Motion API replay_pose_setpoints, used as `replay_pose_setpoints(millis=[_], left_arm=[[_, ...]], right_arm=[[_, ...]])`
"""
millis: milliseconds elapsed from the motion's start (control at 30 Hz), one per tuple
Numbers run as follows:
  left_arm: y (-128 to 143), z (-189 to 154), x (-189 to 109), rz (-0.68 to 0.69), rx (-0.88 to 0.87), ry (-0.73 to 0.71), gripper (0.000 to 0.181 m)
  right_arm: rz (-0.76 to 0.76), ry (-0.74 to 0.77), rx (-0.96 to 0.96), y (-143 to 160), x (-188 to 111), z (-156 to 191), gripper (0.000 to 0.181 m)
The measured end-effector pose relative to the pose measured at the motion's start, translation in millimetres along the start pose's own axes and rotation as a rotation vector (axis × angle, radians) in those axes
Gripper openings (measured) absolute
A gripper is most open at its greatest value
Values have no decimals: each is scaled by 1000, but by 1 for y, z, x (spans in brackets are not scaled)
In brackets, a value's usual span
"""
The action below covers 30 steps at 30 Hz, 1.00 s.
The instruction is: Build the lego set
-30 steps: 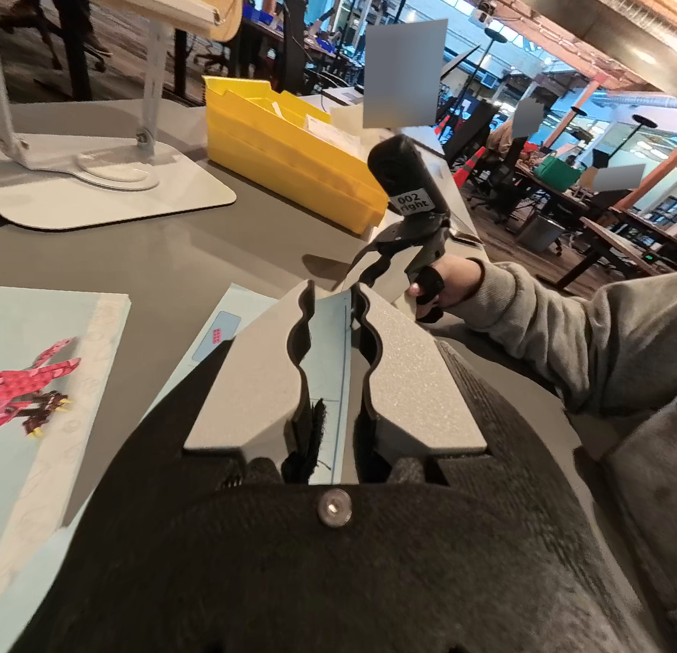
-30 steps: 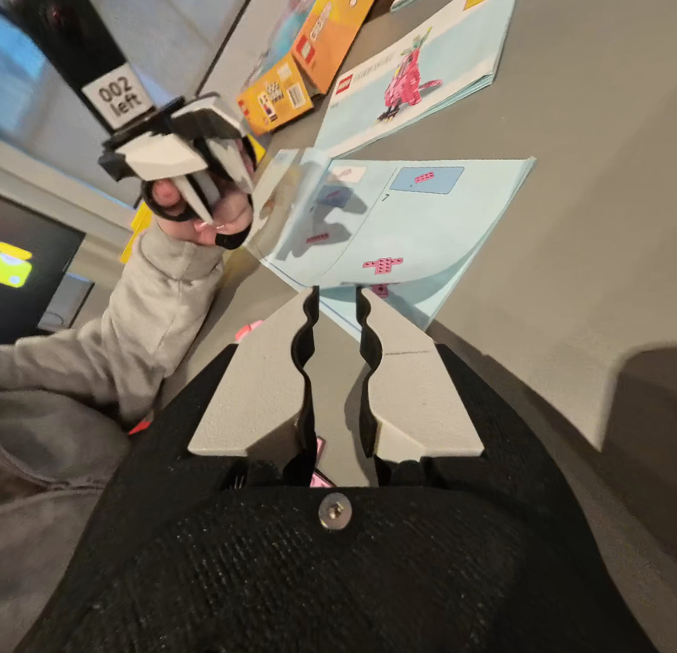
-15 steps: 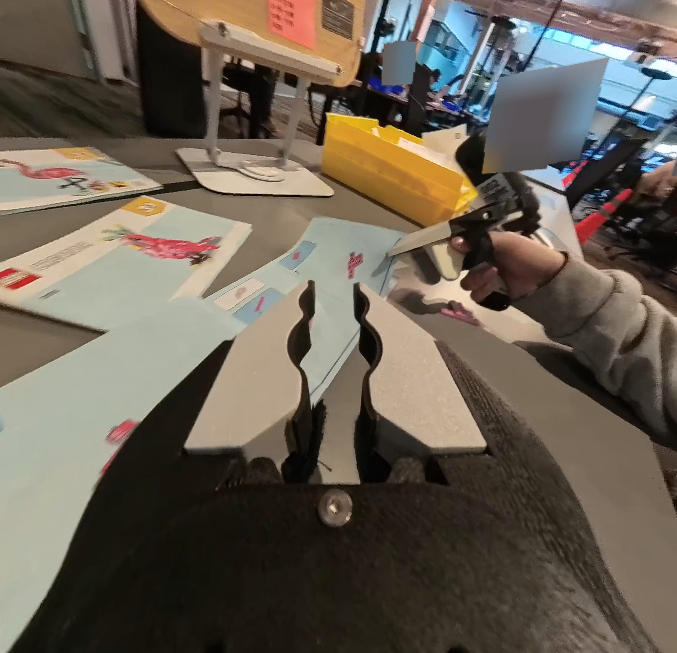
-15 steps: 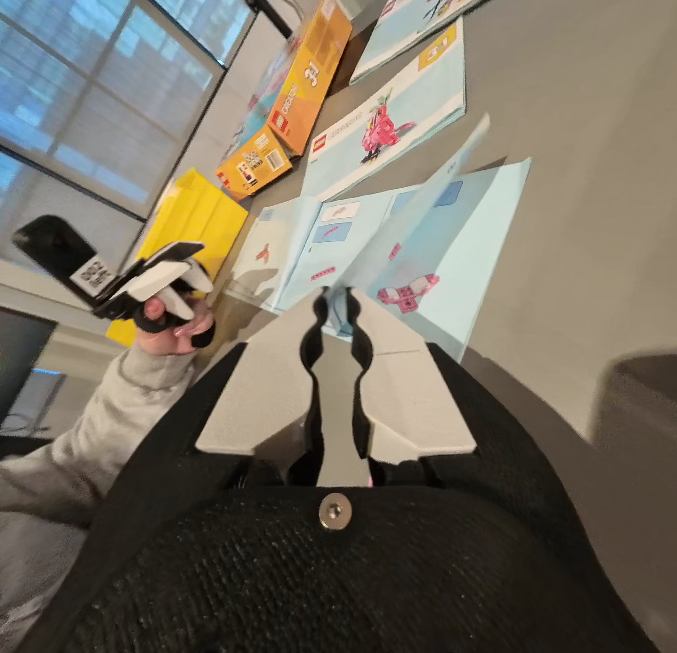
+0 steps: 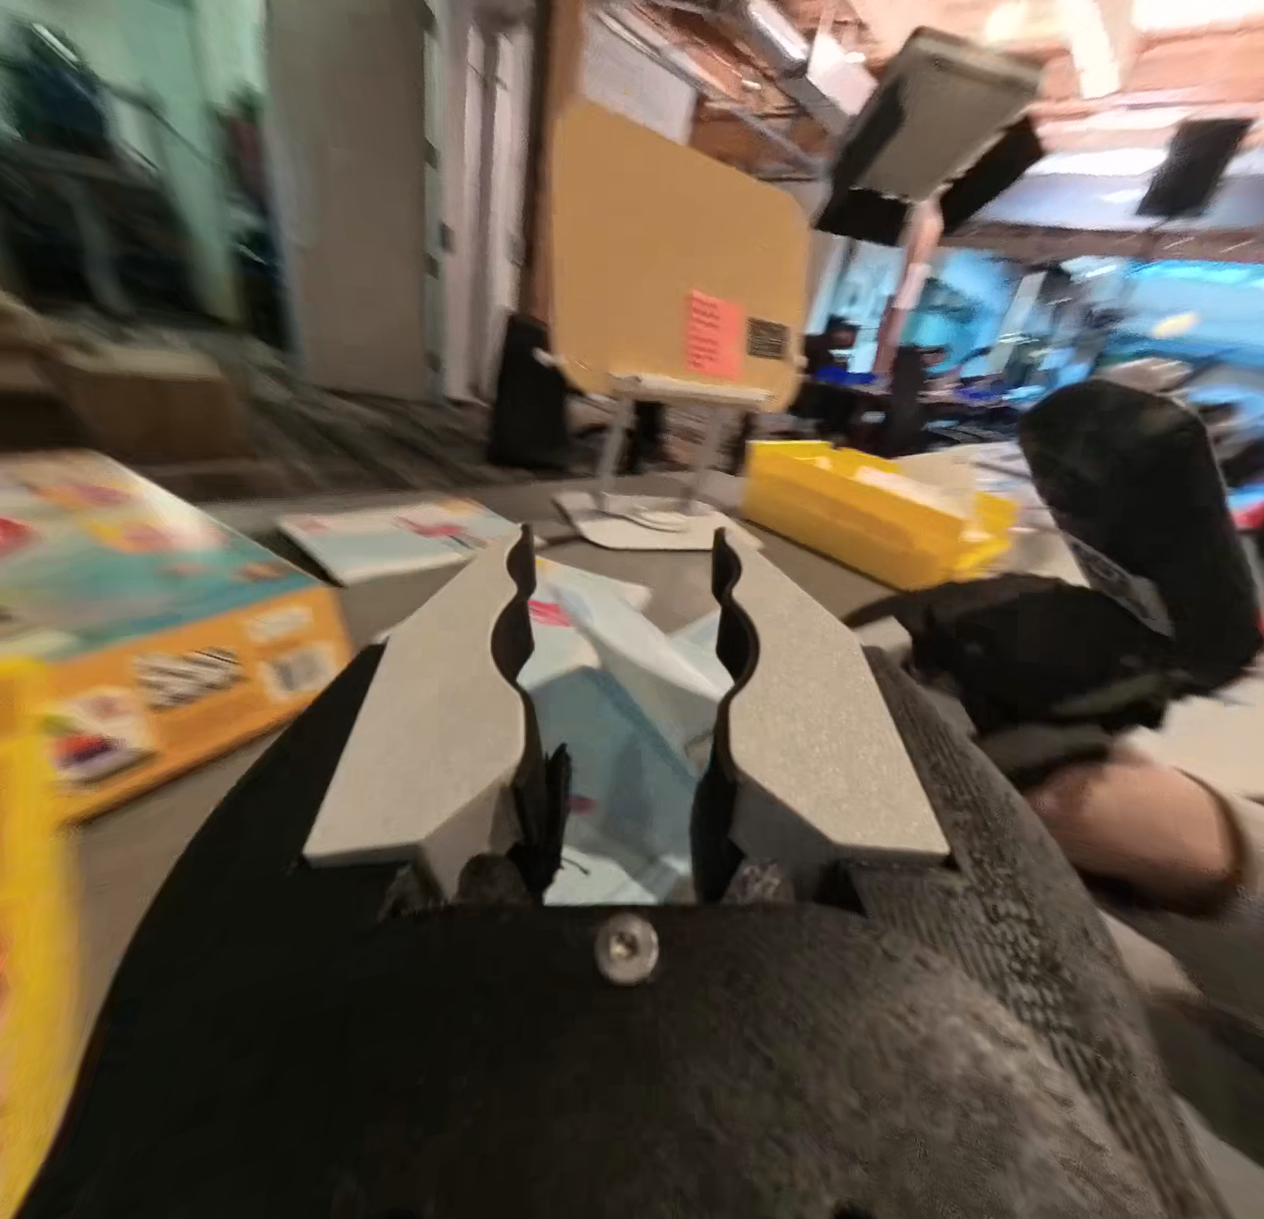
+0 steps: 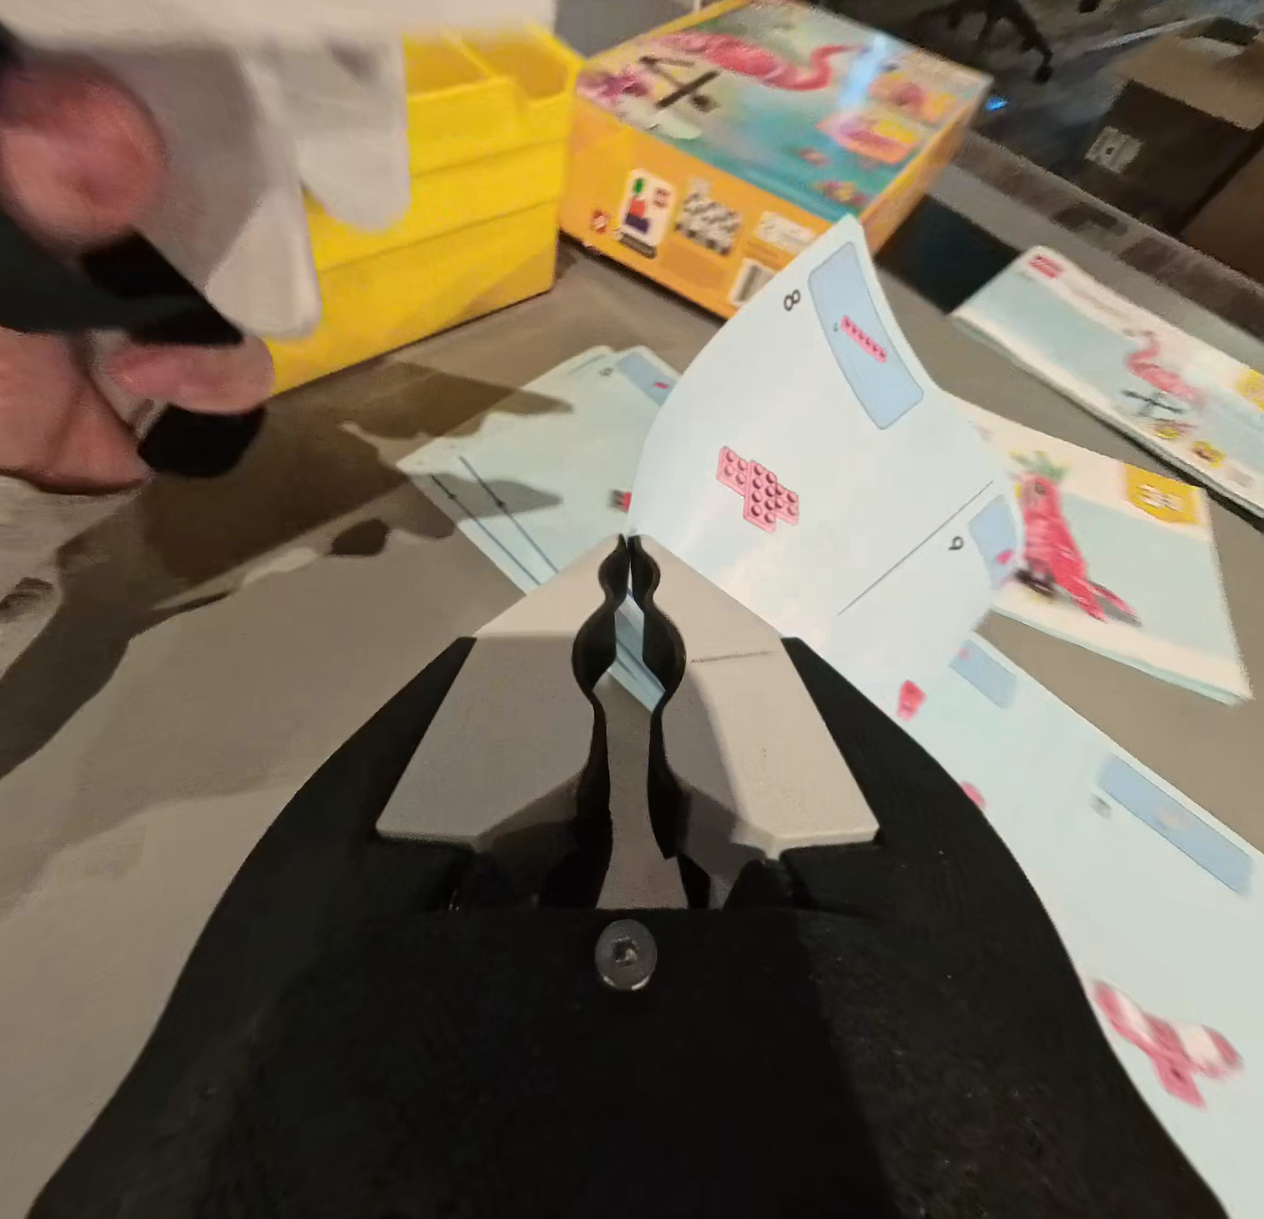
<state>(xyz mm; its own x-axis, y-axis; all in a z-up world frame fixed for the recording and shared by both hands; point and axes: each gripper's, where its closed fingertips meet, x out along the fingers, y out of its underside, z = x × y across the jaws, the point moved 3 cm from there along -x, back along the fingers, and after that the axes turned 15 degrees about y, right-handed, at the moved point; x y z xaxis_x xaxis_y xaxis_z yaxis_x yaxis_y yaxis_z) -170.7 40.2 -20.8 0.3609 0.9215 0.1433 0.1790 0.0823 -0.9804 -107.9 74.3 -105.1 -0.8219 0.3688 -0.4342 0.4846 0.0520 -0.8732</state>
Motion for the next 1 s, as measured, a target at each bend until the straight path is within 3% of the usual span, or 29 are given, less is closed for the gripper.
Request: replay_pose_setpoints(millis=[100, 267, 333, 433, 533, 633, 733, 833, 1000], left_arm=[[-26, -4, -18, -50, 213, -141, 50], [-33, 0, -27, -60, 305, -221, 50], [-35, 1, -30, -76, 316, -239, 50], [-38, 0, -33, -100, 337, -250, 49], [-36, -2, -31, -88, 394, -272, 49], [-33, -5, -26, -67, 433, -280, 49], [-28, -8, -19, -41, 412, -251, 49], [-8, -10, -2, 56, 317, -165, 46], [74, -21, 38, 460, 159, -4, 35]], right_arm=[[58, -31, -22, 1, 26, 31, 0], [144, -126, 15, 6, 64, 61, 0], [167, -206, 52, 5, 71, 76, 9], [167, -321, 136, 0, 70, 93, 28], [71, -420, 256, -22, 36, 86, 44], [-166, -336, 268, -46, -17, 35, 49], [-381, -106, 236, -44, -59, -41, 50], [-505, 170, 138, -13, -88, -115, 49], [-516, 477, 33, 51, -124, -214, 45]])
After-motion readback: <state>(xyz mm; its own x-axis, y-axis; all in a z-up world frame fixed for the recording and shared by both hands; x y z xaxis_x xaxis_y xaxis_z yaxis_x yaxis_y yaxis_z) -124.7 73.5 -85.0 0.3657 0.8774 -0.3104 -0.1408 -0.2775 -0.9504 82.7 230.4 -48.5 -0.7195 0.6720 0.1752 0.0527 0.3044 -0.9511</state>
